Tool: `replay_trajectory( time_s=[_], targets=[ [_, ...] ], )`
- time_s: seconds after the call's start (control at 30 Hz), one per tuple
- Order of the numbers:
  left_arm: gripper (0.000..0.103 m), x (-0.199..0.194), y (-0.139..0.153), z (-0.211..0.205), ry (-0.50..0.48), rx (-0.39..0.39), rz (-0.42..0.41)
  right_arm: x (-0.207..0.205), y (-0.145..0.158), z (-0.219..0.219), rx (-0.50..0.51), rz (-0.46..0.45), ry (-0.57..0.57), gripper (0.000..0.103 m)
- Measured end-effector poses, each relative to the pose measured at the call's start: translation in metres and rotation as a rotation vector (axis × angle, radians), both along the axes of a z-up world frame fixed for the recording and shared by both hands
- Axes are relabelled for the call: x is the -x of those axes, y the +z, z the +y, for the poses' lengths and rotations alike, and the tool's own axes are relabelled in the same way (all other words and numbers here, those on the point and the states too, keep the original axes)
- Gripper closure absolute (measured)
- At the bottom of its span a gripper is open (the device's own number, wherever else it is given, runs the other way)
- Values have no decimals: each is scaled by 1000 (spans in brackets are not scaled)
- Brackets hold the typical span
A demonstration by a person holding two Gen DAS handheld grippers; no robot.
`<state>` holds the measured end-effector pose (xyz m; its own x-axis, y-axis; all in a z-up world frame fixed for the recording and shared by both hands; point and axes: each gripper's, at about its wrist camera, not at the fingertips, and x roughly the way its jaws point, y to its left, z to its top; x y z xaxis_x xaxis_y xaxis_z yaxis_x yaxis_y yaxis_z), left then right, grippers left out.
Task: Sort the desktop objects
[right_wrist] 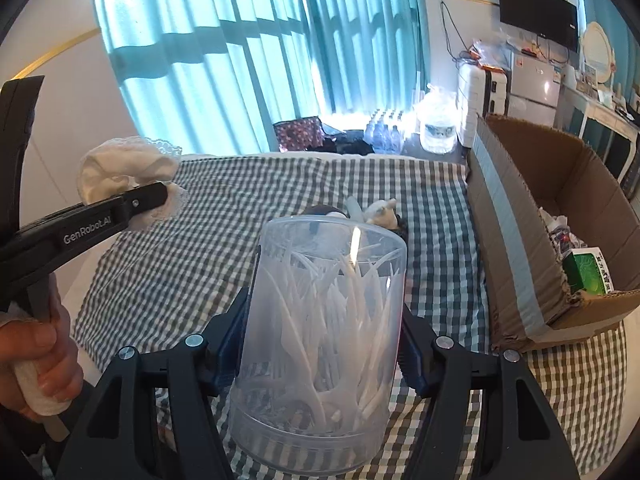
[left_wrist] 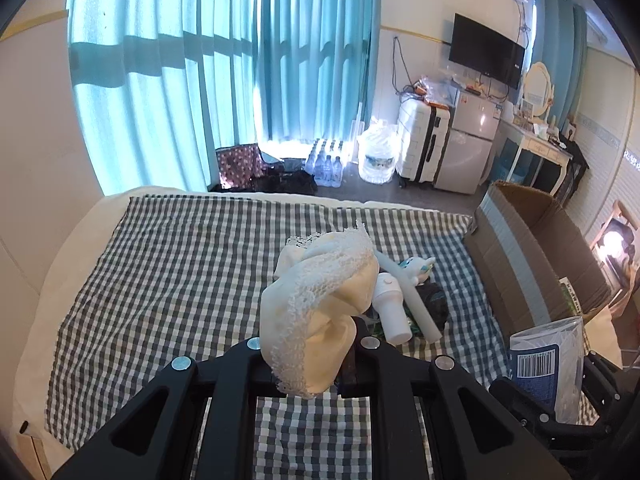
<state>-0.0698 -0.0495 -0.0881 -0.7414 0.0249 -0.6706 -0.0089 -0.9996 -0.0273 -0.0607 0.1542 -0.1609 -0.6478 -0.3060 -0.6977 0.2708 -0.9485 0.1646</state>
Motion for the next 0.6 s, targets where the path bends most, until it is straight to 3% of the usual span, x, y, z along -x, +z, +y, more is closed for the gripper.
replay_trajectory(
  time_s=[0.6],
  targets=[
    [89,-46,52,24,-19,-24,123,-37,71,25,-27,158,-14,39]
  ],
)
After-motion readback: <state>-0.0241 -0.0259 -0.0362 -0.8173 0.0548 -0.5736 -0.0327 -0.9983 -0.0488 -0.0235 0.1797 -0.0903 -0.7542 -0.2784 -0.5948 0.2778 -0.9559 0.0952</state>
